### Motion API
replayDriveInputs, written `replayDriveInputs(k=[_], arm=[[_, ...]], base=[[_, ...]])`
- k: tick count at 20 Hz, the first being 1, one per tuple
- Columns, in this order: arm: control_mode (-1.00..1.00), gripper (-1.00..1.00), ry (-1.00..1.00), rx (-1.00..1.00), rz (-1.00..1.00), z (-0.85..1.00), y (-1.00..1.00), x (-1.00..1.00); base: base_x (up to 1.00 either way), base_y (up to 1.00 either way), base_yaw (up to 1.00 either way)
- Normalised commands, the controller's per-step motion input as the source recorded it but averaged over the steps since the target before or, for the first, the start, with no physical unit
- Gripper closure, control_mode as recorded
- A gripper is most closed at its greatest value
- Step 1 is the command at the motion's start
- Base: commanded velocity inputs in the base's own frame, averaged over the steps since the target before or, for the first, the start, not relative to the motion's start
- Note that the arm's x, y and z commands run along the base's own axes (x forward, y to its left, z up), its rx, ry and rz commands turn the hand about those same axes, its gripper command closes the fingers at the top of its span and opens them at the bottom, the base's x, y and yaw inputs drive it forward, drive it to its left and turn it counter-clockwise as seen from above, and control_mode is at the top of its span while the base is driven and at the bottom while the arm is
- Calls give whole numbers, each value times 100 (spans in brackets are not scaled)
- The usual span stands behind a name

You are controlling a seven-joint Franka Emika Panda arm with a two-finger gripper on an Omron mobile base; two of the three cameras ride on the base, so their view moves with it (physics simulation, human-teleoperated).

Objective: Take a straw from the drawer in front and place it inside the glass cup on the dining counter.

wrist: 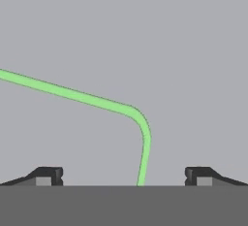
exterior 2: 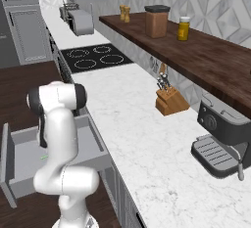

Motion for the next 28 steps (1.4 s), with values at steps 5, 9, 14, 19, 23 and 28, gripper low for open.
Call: replayDriveInputs(k=[5, 9, 14, 19, 23, 28], arm=[[-100, -100, -13, 0, 0, -21, 0, 19], [-100, -100, -4, 0, 0, -21, 0, 27], [-100, -100, 0, 0, 0, -37, 0, 15], [-100, 100, 0, 0, 0, -37, 0, 5], [-100, 100, 0, 0, 0, -20, 0, 0], [-100, 100, 0, 0, 0, -6, 0, 0]], base=[[0, 0, 0], [0, 0, 0], [0, 0, 0], [0, 0, 0], [0, 0, 0], [0, 0, 0]])
